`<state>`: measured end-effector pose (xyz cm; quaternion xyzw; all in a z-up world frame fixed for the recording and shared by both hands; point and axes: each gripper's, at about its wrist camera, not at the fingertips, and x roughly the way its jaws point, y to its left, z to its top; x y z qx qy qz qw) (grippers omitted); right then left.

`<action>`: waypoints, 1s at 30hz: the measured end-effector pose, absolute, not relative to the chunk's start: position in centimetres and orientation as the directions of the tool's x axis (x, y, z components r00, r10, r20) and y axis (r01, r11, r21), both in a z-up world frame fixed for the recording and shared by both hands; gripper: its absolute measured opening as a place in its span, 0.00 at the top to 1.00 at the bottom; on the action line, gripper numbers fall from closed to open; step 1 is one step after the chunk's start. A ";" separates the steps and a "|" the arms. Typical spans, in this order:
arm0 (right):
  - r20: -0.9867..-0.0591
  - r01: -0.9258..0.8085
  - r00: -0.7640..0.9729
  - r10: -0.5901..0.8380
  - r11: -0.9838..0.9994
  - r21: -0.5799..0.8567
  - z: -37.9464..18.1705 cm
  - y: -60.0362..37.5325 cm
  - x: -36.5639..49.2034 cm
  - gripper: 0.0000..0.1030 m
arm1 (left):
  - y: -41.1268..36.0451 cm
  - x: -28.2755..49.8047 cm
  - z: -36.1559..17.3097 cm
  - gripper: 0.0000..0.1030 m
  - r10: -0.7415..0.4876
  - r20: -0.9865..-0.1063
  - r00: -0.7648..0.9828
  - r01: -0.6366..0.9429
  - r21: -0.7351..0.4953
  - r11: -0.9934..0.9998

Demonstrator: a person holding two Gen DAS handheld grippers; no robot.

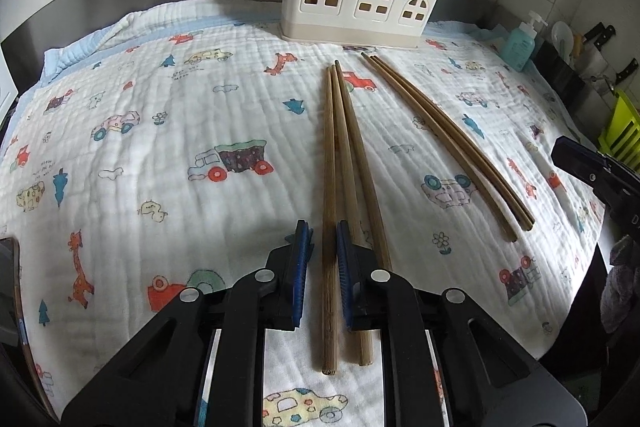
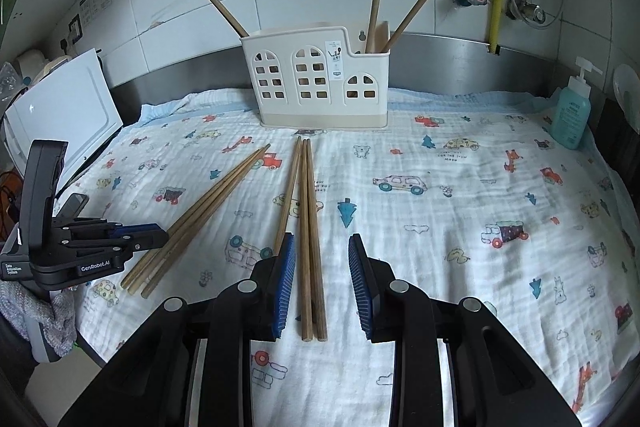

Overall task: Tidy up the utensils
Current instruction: 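Lower the left tool onto a wooden chopstick while the right tool closes on another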

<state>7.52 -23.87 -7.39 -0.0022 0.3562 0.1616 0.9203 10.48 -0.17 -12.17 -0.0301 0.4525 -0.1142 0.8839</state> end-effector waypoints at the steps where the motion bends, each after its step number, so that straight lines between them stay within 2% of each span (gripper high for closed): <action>1: -0.659 -0.300 0.691 0.296 0.947 0.112 -7.5 -23.9 7.6 0.74 | -0.3 10.6 -12.2 0.87 -0.217 -0.795 0.566 0.175 -0.142 0.974; 15: -0.725 -0.315 0.629 0.281 0.944 0.092 -10.7 -23.0 9.5 0.84 | 0.1 11.2 -12.2 0.87 -0.199 -0.804 0.560 0.163 -0.129 0.978; 30: -0.756 -0.362 0.595 0.273 0.931 0.051 -11.9 -21.9 10.8 0.87 | 0.2 11.3 -12.2 0.87 -0.204 -0.806 0.556 0.162 -0.136 0.977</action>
